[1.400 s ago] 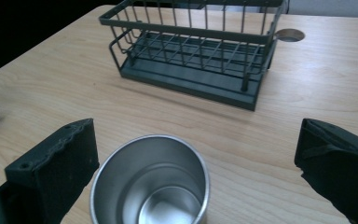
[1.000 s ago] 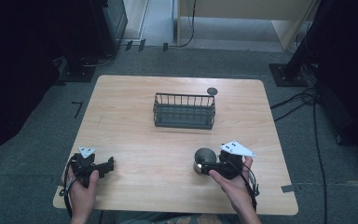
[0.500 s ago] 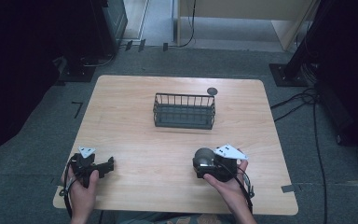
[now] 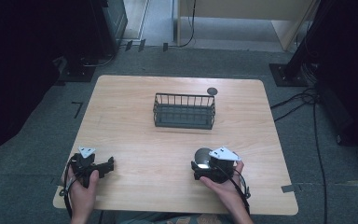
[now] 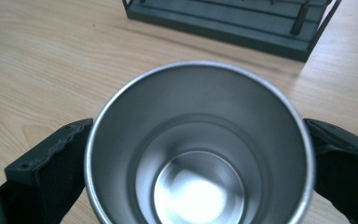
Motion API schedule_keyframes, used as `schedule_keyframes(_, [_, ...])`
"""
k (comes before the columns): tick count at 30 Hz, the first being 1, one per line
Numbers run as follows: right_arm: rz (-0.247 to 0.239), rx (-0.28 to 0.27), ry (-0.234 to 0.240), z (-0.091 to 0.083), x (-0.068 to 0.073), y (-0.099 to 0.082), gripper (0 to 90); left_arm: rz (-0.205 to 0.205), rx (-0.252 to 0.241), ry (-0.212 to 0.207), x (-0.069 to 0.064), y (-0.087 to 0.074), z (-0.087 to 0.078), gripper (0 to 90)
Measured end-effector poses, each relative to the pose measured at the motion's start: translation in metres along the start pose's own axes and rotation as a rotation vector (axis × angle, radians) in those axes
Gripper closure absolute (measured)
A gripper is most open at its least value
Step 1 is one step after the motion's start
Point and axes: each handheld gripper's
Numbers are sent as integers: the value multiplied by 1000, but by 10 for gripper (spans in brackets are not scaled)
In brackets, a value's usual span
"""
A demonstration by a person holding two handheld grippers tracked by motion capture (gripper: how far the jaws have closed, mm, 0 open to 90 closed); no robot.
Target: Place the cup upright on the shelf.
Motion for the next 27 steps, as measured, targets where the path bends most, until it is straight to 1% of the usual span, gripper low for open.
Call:
schedule_keyframes(1, [-3, 10, -2, 1, 1, -1, 0, 0, 0, 0, 0, 0, 0, 0])
schedule_keyframes(2, [-9, 15, -7, 3, 1, -1, 19, 1, 0, 0, 0, 0, 0, 0])
schedule_keyframes(5, [-20, 24, -36, 6, 3, -3, 83, 0, 0, 0, 0, 0, 0, 0])
schedule_keyframes(7, [-23, 31, -31, 7, 4, -4, 146, 0, 0, 0, 0, 0, 0, 0])
schedule_keyframes(9, [-39, 31, -48, 7, 5, -5, 175, 0, 0, 0, 0, 0, 0, 0])
schedule_keyframes(10, [-41, 30, -53, 7, 5, -5, 175, 0, 0, 0, 0, 0, 0, 0])
schedule_keyframes(14, [-25, 32, -60, 6, 3, -4, 178, 1, 0, 0, 0, 0, 0, 0])
schedule_keyframes(18, [-10, 29, -59, 6, 1, -2, 178, 1, 0, 0, 0, 0, 0, 0])
schedule_keyframes(27, [-12, 3, -44, 2, 1, 11, 178, 1, 0, 0, 0, 0, 0, 0])
Point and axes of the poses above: each handheld gripper's, and its own axes: z roughly forward along the jaws, y roughly out of its top, x roughly to its left
